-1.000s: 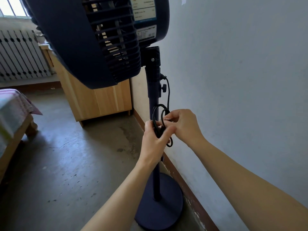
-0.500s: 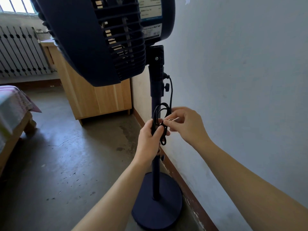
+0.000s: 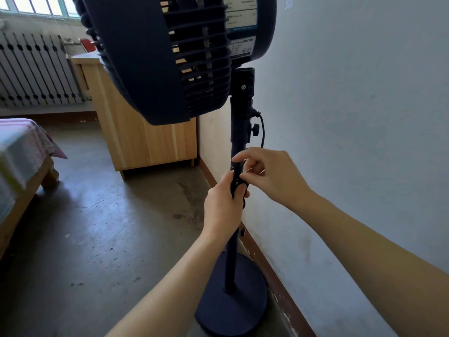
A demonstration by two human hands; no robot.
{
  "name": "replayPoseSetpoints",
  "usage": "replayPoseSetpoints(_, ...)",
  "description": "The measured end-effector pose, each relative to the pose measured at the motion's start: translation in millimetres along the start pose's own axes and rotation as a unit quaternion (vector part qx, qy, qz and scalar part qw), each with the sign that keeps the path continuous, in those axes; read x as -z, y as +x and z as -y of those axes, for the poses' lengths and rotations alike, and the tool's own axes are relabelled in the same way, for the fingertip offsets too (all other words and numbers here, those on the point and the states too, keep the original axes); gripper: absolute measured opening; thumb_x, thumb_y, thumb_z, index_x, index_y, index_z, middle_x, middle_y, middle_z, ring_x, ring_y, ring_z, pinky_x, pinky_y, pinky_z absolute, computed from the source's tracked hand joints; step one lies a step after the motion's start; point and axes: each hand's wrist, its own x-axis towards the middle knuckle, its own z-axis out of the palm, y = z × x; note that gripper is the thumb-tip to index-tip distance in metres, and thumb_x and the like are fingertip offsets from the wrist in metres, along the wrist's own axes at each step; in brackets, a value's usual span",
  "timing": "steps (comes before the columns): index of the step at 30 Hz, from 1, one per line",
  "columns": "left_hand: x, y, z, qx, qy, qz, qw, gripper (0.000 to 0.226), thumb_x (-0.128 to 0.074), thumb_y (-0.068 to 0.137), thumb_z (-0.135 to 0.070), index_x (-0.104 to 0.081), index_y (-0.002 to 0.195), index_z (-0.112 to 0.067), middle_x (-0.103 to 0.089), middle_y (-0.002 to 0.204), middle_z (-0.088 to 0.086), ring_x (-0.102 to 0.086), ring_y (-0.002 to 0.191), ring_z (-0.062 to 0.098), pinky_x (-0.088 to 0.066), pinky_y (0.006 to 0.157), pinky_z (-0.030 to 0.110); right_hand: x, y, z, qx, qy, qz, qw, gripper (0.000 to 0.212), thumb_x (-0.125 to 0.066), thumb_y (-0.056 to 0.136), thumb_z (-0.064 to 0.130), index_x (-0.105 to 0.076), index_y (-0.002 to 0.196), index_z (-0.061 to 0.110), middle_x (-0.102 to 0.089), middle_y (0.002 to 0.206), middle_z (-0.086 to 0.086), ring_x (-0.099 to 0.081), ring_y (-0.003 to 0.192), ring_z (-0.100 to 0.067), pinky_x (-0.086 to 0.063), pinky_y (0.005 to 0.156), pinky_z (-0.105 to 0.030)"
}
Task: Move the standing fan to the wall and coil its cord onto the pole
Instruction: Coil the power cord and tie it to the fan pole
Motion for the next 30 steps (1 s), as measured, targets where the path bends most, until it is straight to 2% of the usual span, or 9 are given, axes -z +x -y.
replayPoseSetpoints(2,-1,1,1,-0.014,0.032,-0.007,0.999,0.021,-0.055,0.095,-0.021,-0.051,0.093,-0.041,-0.063,0.073,-0.019,-0.064,0.07,-0.004,-0.05,0.061,0.012,-1,1,1,-0.004,0.006,0.014,1.0,0.029,-0.066,0.084,0.014,-0.067,0.111,0.025,-0.062,0.083,0.011,-0.063,0.076,-0.007,-0.049,0.076,-0.012)
replayPoseSetpoints(5,-1,1,2,-0.037,0.086,-0.019,0.995,0.024,-0.056,0.094,-0.021,-0.056,0.117,-0.029,-0.054,0.07,-0.028,-0.055,0.064,-0.015,-0.04,0.055,0.002,0,3,1,-0.011,0.027,0.027,0.999,0.021,-0.066,0.083,0.011,-0.073,0.099,0.023,-0.067,0.085,0.01,-0.064,0.073,-0.006,-0.052,0.076,-0.016)
replayPoseSetpoints(7,-1,1,1,-0.053,0.111,-0.024,0.992,0.029,-0.057,0.094,-0.02,-0.056,0.122,-0.024,-0.052,0.071,-0.027,-0.053,0.063,-0.012,-0.038,0.056,0.002,0,4,1,-0.018,0.045,0.023,0.999,0.016,-0.067,0.082,0.011,-0.074,0.093,0.021,-0.071,0.085,0.005,-0.065,0.071,-0.005,-0.054,0.074,-0.016)
replayPoseSetpoints(11,1,1,-1,-0.063,0.115,-0.007,0.991,0.017,-0.055,0.095,-0.022,-0.058,0.111,-0.021,-0.06,0.076,-0.018,-0.061,0.068,0.002,-0.041,0.059,0.006,-2,3,1,-0.015,0.044,0.01,0.999,0.006,-0.069,0.082,0.014,-0.073,0.084,0.018,-0.072,0.083,0.001,-0.065,0.07,-0.006,-0.049,0.069,-0.006)
replayPoseSetpoints(15,-1,5,-4,-0.001,0.053,0.052,0.997,0.009,-0.051,0.095,-0.023,-0.058,0.095,-0.018,-0.062,0.074,-0.012,-0.061,0.07,0.008,-0.05,0.067,0.021,-3,-2,-1,0.013,0.004,-0.002,1.0,0.007,-0.065,0.084,0.014,-0.072,0.085,0.015,-0.071,0.086,0.0,-0.065,0.079,-0.01,-0.049,0.076,-0.012)
replayPoseSetpoints(18,2,9,-9,0.066,-0.054,0.124,0.989,0.019,-0.048,0.097,-0.015,-0.057,0.083,-0.025,-0.065,0.073,-0.007,-0.065,0.072,0.012,-0.056,0.072,0.028,-1,-5,-2,0.044,-0.017,0.01,0.999,0.009,-0.063,0.085,0.016,-0.071,0.084,0.014,-0.07,0.084,0.0,-0.062,0.076,-0.008,-0.046,0.073,-0.01)
replayPoseSetpoints(23,15,15,-11,0.122,-0.191,0.245,0.943,0.02,-0.045,0.096,-0.007,-0.064,0.094,-0.015,-0.075,0.08,-0.002,-0.072,0.082,0.014,-0.057,0.077,0.023,5,-8,-5,0.067,-0.025,0.03,0.997,0.008,-0.064,0.084,0.014,-0.071,0.081,0.012,-0.069,0.081,-0.001,-0.059,0.072,-0.008,-0.042,0.069,-0.006)
replayPoseSetpoints(27,14,13,-6,0.137,-0.242,0.259,0.925,0.012,-0.053,0.093,-0.011,-0.065,0.095,-0.013,-0.072,0.079,-0.004,-0.068,0.08,0.014,-0.053,0.083,0.031,8,-14,-8,0.078,-0.019,0.012,0.997,0.007,-0.065,0.084,0.013,-0.07,0.08,0.013,-0.069,0.079,0.001,-0.06,0.07,-0.007,-0.046,0.067,-0.01)
replayPoseSetpoints(30,14,10,-2,0.14,-0.273,0.271,0.912,0.013,-0.053,0.094,-0.02,-0.064,0.092,-0.014,-0.063,0.08,-0.002,-0.057,0.077,0.014,-0.045,0.076,0.033,12,-16,-10,0.071,-0.006,0.009,0.997,0.008,-0.064,0.084,0.012,-0.07,0.079,0.015,-0.069,0.078,0.003,-0.061,0.071,-0.007,-0.051,0.068,-0.017)
